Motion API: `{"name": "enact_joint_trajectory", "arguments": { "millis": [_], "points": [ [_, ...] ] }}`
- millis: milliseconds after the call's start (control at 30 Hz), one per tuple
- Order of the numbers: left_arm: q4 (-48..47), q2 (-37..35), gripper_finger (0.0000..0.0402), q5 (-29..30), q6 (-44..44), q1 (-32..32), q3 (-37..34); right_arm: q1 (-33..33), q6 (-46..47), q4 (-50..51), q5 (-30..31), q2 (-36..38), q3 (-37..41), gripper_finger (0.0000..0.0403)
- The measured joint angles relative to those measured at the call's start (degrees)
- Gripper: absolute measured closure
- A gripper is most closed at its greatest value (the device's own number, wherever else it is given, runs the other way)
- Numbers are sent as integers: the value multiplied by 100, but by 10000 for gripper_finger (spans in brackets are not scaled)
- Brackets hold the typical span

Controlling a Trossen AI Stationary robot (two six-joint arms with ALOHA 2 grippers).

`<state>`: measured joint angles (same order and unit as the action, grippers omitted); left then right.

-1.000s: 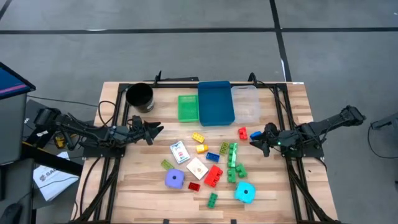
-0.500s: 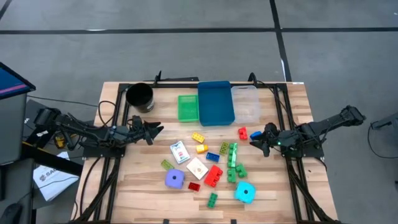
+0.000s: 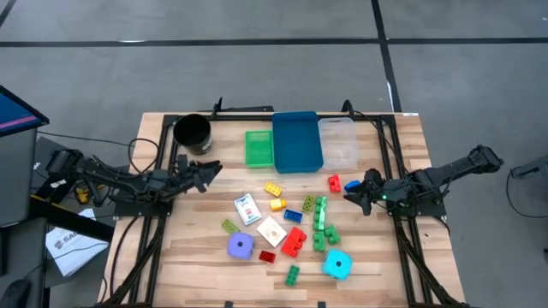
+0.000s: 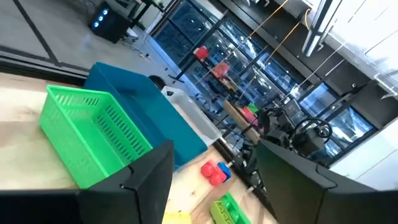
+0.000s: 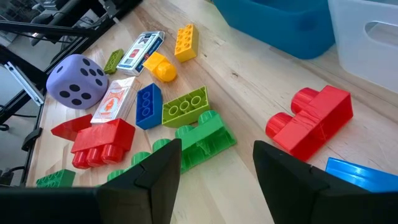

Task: Pick & Place Toys
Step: Put the light blue dice into the transparent bin

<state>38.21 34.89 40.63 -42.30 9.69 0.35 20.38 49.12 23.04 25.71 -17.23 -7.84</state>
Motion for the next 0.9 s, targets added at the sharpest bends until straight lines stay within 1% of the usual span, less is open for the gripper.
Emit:
{"name": "enact_joint_trajectory", "arguments": {
  "millis": [100, 200, 300, 400, 500, 567, 733, 767, 800, 900],
  "points": [
    [50, -1, 178, 1, 0, 0, -1, -16, -105, -428, 4, 1, 4, 207],
    [50, -1, 178, 1, 0, 0, -1, -22, -562, -1078, 2, 1, 4, 207],
    [47, 10, 178, 1, 0, 0, -1, -25, -783, -1538, 72, 1, 4, 207],
    [40, 10, 178, 4, 0, 0, -1, -26, -1052, -1668, 234, 1, 2, 207],
    [42, 10, 178, 4, 0, -9, 1, -26, -1465, -1643, 526, 1, 2, 207],
    [42, 10, 178, 4, 0, -9, -1, -26, -1703, -1575, 619, 0, 2, 207],
    [40, 10, 178, 1, 27, -9, -1, -26, -1332, -1948, 780, 0, 2, 207],
    [40, 10, 178, -80, 130, -9, -1, -26, -1328, -2065, 785, -1, 2, 207],
    [40, 10, 178, -345, 376, -18, -1, -26, -1327, -2197, 812, -1, 2, 207],
    [39, 10, 178, -1706, 1022, 20, 1, -31, -1316, -2467, 943, 1, -2, 207]
  ]
}}
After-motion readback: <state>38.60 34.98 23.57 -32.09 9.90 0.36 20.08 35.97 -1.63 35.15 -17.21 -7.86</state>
